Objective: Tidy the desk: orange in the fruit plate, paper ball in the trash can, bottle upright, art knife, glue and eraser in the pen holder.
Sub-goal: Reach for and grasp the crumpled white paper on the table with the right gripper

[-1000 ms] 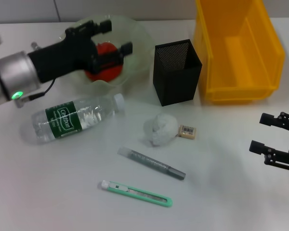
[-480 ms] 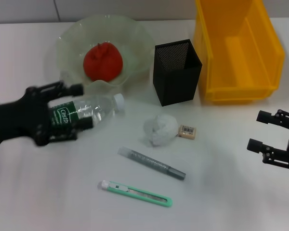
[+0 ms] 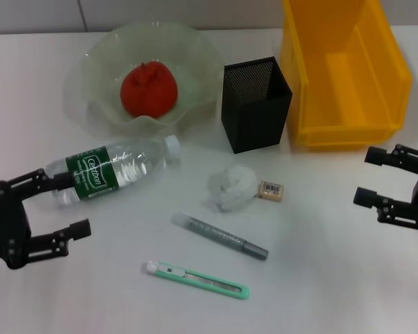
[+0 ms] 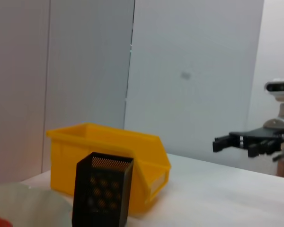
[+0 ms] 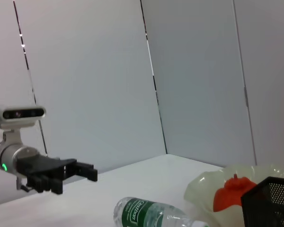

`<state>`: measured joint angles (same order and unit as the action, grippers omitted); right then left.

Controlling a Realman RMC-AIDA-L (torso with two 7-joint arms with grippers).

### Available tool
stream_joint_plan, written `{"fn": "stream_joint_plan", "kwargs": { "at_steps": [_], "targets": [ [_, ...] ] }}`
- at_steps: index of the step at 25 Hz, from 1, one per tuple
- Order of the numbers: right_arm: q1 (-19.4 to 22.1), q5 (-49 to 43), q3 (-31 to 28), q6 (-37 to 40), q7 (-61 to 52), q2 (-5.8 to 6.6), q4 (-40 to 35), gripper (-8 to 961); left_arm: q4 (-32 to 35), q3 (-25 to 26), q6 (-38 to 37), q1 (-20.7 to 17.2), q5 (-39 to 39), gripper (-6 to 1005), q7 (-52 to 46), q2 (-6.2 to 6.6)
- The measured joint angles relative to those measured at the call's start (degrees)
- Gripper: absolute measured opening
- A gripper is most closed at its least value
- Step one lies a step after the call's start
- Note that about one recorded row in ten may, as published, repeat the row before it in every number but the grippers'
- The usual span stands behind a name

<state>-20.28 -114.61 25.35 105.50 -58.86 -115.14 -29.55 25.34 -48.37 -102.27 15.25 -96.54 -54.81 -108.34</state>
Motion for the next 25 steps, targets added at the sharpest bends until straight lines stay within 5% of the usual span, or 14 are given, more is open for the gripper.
{"fn": "stream_joint_plan", "kwargs": {
  "at_steps": [12,19,25],
  "targets": [
    [-5.41,-0.69,2.79,1.81,-11.24,1.61,-6.65,755,-4.30,-0.51,-0.10,-2.51,-0.95,811,6.83,0.57],
    [-10.46,-0.74,10.52,2.97,-24.21,1.95,-17.38,755,-4.36,-0.41,1.57,-2.21,-3.20,811,7.25,-0.04],
    [-18.41,-4.28,17.81,3.16,-35.08,3.49,-22.92,755,-4.40,-0.62,3.90,-2.12,-4.42,811,7.25,-0.60]
  ]
}}
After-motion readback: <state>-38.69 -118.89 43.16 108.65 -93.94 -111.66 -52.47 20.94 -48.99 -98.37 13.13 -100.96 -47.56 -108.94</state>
